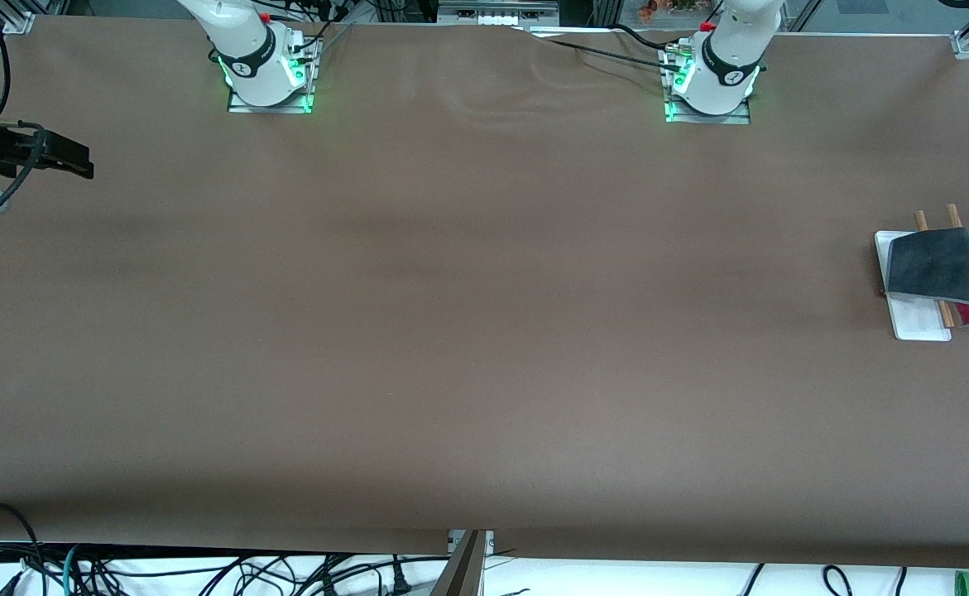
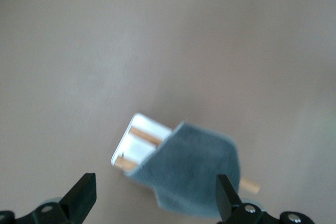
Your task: Pass towel and hang on rack
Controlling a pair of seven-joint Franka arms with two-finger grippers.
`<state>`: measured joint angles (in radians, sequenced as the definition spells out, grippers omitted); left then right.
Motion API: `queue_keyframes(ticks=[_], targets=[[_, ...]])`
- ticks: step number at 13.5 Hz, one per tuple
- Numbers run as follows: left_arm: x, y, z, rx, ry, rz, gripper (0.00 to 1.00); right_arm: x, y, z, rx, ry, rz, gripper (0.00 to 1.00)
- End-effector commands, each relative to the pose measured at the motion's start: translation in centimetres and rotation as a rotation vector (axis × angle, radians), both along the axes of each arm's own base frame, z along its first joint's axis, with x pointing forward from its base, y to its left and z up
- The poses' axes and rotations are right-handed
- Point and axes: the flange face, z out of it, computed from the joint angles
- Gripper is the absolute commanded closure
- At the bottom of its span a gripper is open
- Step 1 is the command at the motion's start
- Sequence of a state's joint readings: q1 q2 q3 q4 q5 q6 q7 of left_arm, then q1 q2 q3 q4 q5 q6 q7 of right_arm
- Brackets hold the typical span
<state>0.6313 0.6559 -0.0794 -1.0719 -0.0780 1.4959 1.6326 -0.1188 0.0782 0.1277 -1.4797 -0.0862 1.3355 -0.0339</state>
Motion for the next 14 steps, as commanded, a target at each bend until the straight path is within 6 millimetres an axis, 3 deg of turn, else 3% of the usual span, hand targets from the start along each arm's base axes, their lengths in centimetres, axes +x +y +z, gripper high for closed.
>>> queue_keyframes(ticks=[1,4,7,9,10,11,14], targets=[[2.8,-7.9,3.6,0.058,0.072,0.067,0.00,0.4,-0.3,0.1,-0.007,-0.026,0.004,0.00],[4.3,-16.3,4.8,0.085,0.208,0.240,0.00,0.5,-0.3,0.6,-0.006,-0.038,0.002,0.00],[5.0,-25.7,7.4,0.157,0.276,0.365,0.00,0.5,-0.2,0.6,-0.003,-0.037,0.002,0.00],[4.9,-29.7,8.7,0.210,0.303,0.485,0.00,0.5,-0.1,0.6,-0.004,-0.034,0.005,0.00],[4.4,-33.6,9.7,0.251,0.298,0.521,0.00,0.4,-0.1,0.6,-0.002,-0.032,0.006,0.00],[3.1,-35.9,9.7,0.292,0.313,0.595,0.00,0.4,-0.1,0.5,-0.003,-0.030,0.005,0.00],[-1.3,-39.3,10.6,0.305,0.202,0.829,0.00,0.4,-0.1,0.5,-0.003,-0.030,0.004,0.00]])
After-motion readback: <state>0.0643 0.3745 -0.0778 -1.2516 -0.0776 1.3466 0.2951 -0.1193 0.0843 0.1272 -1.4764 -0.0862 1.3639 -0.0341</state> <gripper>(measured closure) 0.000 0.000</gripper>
